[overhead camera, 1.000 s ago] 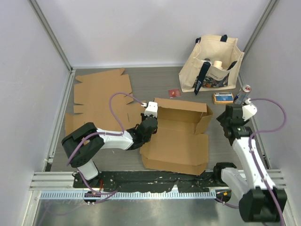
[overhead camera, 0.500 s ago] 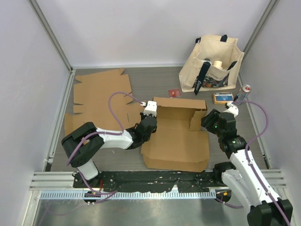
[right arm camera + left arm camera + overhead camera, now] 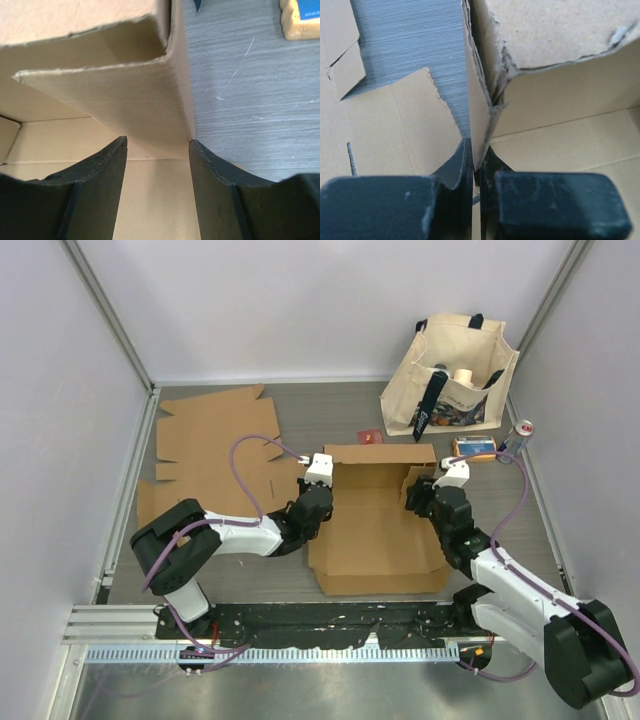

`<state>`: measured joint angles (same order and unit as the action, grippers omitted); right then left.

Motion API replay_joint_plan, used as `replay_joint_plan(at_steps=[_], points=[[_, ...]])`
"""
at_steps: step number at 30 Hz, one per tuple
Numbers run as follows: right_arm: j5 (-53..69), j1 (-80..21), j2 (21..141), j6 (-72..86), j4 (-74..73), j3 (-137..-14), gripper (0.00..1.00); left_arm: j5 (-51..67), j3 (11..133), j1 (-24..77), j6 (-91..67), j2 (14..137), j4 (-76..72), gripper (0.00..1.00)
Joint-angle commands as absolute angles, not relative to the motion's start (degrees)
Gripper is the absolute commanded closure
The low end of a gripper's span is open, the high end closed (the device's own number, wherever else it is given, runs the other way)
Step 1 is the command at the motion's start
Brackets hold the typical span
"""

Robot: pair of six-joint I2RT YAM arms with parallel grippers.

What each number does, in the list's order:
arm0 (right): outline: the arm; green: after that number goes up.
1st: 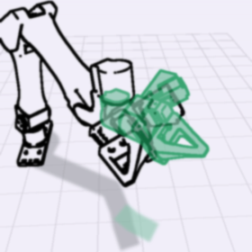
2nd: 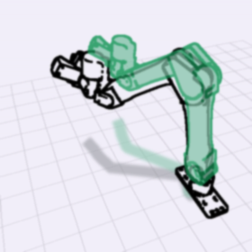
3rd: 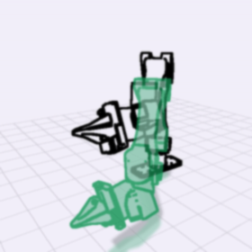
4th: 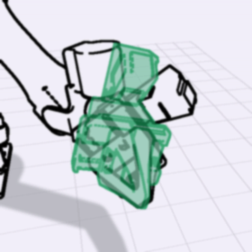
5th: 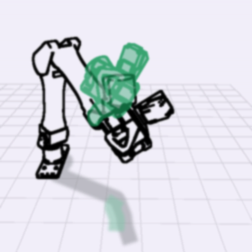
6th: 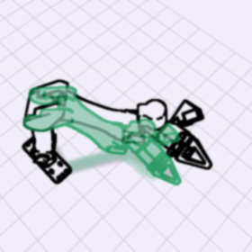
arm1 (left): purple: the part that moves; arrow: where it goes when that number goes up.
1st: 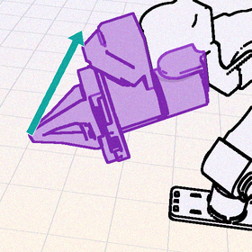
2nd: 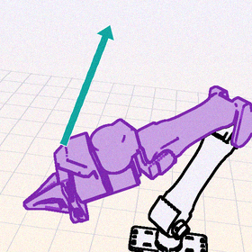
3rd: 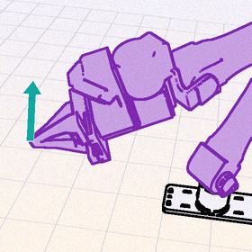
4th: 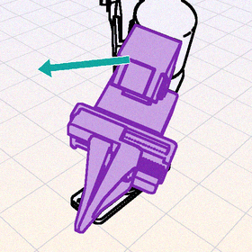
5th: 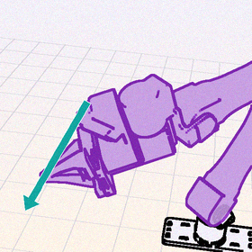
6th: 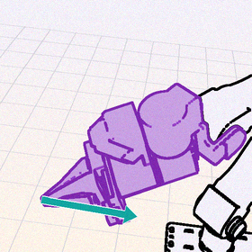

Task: Fold the paper box

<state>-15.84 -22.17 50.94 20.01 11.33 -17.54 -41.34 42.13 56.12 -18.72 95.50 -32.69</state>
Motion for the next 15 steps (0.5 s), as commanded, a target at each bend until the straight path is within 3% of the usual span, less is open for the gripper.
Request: replay_joint_plan(at_steps=[1,6,15], points=[[-22.4,-23.9,53.9,12.4,28.0,-16.3,0.42,-40.6,42.2,56.3,-18.0,93.8,-36.6,1.00],[-28.6,-24.1,53.1,11.8,29.6,-15.3,0.32,-40.3,42.6,56.3,-18.4,94.0,-36.2,1.00],[-26.7,-23.4,50.7,12.0,18.5,-19.4,0.33,-40.1,43.1,56.0,-18.8,94.7,-35.8,1.00]])
